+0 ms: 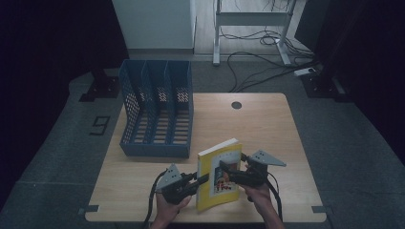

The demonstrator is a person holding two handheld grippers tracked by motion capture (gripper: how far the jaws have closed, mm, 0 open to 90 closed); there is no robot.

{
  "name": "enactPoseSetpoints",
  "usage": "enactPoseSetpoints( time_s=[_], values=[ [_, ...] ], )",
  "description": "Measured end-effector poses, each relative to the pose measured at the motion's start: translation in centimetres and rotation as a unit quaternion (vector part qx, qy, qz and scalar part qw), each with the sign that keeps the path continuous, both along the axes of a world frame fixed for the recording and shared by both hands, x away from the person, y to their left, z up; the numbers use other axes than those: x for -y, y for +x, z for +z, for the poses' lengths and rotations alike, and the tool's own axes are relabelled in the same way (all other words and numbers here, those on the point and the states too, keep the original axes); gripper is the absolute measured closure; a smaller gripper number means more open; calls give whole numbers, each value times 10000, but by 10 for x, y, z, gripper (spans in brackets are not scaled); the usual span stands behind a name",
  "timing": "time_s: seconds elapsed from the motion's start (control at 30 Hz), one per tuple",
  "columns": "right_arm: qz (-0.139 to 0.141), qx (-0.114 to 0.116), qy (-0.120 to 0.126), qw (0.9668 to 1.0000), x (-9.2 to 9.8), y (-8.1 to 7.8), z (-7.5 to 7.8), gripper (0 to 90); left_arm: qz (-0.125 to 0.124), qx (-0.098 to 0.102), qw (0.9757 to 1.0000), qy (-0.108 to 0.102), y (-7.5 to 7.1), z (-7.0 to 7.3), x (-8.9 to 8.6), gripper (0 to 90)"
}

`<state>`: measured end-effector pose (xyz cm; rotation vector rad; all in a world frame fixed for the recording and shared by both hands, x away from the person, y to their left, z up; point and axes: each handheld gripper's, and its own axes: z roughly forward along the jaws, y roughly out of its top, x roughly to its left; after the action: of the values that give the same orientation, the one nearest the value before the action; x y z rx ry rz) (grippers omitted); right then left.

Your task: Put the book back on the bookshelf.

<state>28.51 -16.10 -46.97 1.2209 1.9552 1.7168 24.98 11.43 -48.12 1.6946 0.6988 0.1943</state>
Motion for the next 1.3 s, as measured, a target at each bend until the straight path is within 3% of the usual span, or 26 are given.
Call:
enactPoseSetpoints(
  time_s=[0.23, 0.4, 0.53, 1.3],
  values=[
    [-86, 100, -170, 9998, -1, -5, 6, 221, -60, 12, 10000, -30, 0, 2, -2, 747],
    [-247, 405, -331, 9983, -2, -14, 17, 246, -88, 191, 9998, 27, -4, 6, 0, 750],
    [-299, 581, -435, 9969, -2, -19, 22, 254, -80, 209, 9997, 44, -5, 6, 1, 751],
    [-150, 613, -400, 9972, -5, -18, 18, 293, -20, 65, 10000, 28, 0, 7, -4, 732]
  ],
)
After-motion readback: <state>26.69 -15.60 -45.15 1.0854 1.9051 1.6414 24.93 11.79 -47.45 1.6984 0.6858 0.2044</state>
